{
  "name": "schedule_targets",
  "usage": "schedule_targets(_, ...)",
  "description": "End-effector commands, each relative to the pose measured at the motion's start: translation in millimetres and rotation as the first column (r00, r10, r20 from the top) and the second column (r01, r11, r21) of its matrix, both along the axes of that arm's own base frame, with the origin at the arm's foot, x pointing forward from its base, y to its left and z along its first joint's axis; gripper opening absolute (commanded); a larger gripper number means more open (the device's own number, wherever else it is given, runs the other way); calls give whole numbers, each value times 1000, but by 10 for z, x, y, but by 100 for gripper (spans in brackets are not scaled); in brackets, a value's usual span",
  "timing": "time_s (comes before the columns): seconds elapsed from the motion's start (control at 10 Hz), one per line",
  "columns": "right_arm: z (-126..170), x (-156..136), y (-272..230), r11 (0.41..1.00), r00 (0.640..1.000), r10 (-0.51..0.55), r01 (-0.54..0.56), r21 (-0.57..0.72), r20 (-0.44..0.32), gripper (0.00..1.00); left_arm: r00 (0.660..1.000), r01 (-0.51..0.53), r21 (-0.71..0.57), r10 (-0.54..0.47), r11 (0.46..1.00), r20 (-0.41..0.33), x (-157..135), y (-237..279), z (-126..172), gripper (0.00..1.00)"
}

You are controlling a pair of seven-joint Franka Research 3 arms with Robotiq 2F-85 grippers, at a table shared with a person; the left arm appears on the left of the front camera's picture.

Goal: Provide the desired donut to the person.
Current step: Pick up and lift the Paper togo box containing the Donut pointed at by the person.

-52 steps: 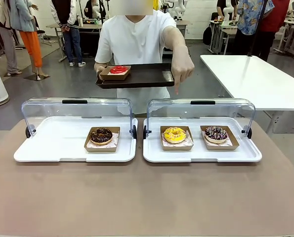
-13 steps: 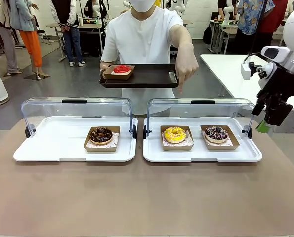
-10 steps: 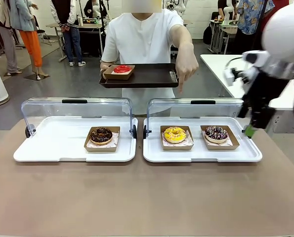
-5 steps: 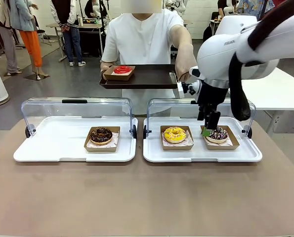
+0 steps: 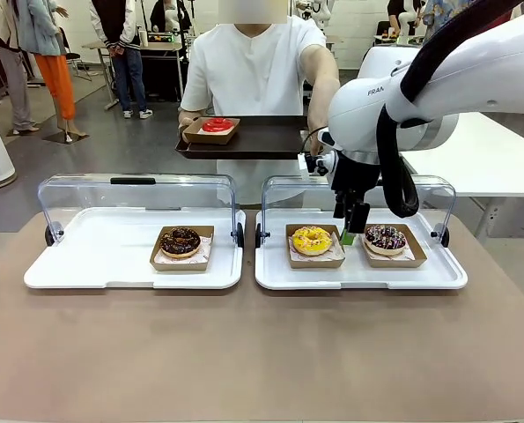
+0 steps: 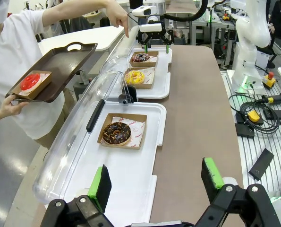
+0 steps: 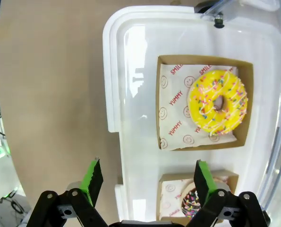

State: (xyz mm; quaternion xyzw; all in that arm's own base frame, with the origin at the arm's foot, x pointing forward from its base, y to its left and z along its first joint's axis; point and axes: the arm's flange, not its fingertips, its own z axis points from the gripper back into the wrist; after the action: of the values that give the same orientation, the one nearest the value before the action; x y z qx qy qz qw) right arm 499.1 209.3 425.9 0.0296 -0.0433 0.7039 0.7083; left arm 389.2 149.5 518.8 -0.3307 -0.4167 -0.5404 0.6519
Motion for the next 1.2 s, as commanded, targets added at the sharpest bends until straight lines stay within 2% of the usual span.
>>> schedule_targets(0.0,44,-19,-62,1000,1000,-10,10,1,7,100,1000,-2,-19,2,1000,15,10,0,15,100)
schedule_targets(0.5,40,-1,-37,1000,1000,-6,6,0,3,100,1000,-2,-19,2,1000,15,10,0,15,100)
schedule_targets(0.7,7,-289,95,999,997,1,2,-39,72,100,1000,-2,-19,2,1000,15,10,0,15,100)
schedule_targets(0.8,8,-365,121,999,997,-3,6,-44,77,100,1000,-2,-19,2,1000,15,10,0,15,100)
schedule_targets(1.1,-220,-295,130,997,996,-56,59,-46,64,100,1000,-2,-19,2,1000,15,10,0,15,100)
